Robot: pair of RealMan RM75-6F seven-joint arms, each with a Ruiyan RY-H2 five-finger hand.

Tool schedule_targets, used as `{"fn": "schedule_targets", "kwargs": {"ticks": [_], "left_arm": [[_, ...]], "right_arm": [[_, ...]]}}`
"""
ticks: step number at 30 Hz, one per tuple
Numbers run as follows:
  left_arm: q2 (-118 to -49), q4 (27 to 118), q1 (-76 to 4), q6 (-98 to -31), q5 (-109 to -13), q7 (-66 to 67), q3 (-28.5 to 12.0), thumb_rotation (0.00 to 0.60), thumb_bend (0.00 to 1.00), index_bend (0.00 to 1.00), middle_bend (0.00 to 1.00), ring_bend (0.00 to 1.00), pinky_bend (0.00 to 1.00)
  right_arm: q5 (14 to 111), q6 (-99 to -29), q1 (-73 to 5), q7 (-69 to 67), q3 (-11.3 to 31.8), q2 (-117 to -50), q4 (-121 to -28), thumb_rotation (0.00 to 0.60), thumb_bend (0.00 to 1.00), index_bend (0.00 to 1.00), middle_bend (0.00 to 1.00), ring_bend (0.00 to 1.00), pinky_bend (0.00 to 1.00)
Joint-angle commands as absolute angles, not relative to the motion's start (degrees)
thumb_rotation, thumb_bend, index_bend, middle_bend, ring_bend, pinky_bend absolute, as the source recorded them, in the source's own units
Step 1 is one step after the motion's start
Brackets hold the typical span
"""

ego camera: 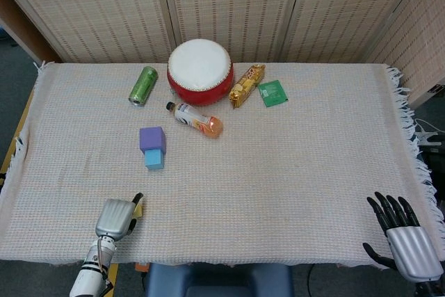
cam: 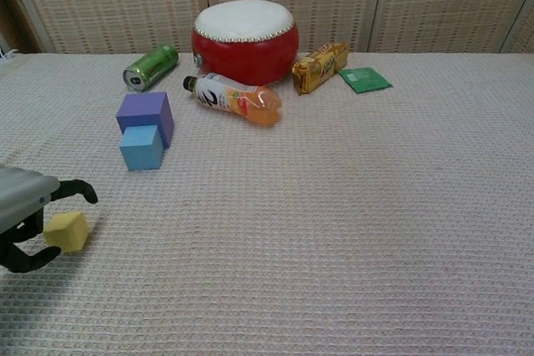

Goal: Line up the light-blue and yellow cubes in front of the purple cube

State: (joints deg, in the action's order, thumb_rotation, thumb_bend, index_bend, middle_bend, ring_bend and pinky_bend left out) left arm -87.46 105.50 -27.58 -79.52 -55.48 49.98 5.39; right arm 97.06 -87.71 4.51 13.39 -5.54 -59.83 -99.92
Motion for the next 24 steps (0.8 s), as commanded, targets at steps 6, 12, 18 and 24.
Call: {"fn": "schedule_targets", "kwargs": {"ticks": [6, 12, 18, 24], "left_arm": [[-87.4, 105.2, -27.1, -78.6, -55.3, 50.4, 4.8, 0.600, 0.39, 0.23, 1.00, 1.00, 1.00], [-87.8, 104.2, -26.8, -78.2, -54.8, 50.9, 4.0, 0.600, 0.39, 0.26, 1.00, 1.00, 1.00], [-87.7, 104.1, -26.4, -77.6, -54.2, 50.9, 3.6, 0.600, 0.39, 0.31, 1.00, 1.00, 1.00], [-87.5, 104.0, -26.2, -77.4, -54.2, 51.0, 3.4, 0.600, 0.39, 0.32, 1.00, 1.00, 1.00]], "right_arm": [[97.2, -87.8, 4.5, 13.4, -5.5, -59.8, -100.0, 0.463, 0.03, 0.00, 0.00, 0.00, 0.00], [97.1, -88.0, 4.6, 13.3, -5.5, -59.7, -100.0, 0.463, 0.03, 0.00, 0.00, 0.00, 0.00], [97.1, -87.9, 4.6, 13.4, -5.5, -59.8, -100.0, 0.463, 0.03, 0.00, 0.00, 0.00, 0.00], [97.2, -87.9, 4.7, 13.6, -5.5, -59.9, -100.0, 0.463, 0.03, 0.00, 0.00, 0.00, 0.00]]}}
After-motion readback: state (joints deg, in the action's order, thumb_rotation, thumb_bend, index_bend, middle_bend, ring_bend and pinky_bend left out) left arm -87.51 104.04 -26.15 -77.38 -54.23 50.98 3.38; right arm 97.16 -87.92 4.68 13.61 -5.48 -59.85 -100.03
